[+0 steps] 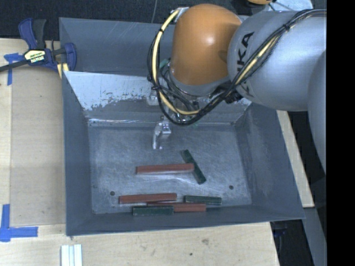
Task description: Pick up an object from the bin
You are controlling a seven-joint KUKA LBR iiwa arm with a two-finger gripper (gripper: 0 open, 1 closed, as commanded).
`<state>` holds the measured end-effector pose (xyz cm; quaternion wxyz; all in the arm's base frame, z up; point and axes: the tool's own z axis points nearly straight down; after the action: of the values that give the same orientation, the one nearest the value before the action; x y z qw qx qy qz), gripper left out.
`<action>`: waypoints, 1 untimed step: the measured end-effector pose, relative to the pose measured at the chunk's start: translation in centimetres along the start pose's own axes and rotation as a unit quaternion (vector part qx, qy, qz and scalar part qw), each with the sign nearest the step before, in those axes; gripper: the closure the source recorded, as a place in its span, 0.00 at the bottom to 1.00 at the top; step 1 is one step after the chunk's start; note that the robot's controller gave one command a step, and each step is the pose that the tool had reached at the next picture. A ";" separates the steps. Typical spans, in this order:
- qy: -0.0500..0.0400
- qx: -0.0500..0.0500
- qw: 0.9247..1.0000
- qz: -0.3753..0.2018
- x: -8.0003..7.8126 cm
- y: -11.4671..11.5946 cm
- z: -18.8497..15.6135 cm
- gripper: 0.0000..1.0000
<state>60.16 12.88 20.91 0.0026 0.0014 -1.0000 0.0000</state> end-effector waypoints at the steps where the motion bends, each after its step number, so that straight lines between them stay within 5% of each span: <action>1: -0.004 -0.001 1.000 0.001 -0.2 0.0 -0.5 0.00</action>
Offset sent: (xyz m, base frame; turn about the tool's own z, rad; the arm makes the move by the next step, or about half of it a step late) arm -0.0347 0.0027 -0.1391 -0.1049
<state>60.33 12.84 21.40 -0.0016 0.0004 -1.0000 -0.0006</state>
